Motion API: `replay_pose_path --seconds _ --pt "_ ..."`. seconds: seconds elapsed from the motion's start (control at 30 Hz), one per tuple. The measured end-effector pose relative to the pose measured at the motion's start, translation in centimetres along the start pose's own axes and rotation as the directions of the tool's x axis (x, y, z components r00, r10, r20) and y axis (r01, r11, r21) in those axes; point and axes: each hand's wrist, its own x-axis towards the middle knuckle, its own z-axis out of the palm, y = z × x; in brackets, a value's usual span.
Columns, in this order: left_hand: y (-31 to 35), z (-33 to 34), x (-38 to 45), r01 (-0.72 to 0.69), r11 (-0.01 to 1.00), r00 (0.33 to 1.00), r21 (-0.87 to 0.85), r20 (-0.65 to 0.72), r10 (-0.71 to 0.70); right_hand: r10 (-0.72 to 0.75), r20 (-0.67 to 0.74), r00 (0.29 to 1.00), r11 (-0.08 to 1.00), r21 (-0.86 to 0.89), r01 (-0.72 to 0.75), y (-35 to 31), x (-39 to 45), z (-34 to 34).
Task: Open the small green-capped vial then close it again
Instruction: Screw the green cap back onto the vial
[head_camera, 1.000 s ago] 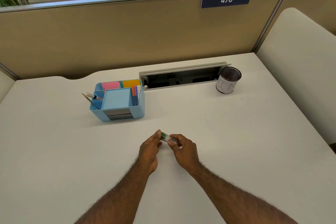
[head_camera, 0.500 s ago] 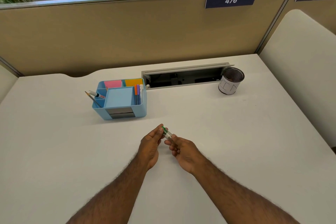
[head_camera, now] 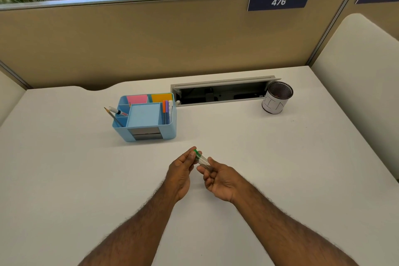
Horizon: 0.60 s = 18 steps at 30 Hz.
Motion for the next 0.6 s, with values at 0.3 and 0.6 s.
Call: replay_pose_path --seconds 0.3,0.6 --pt "-0.08 0.28 -0.14 0.005 0.999 0.999 -0.045 0.043 -0.003 0.067 0.032 0.997 0.991 0.117 -0.07 -0.28 -0.36 0.11" --pt "0.0 0.56 -0.44 -0.013 1.0 0.997 -0.013 0.08 0.014 0.09 0.067 0.994 0.982 0.159 -0.099 0.01 -0.44 0.16"
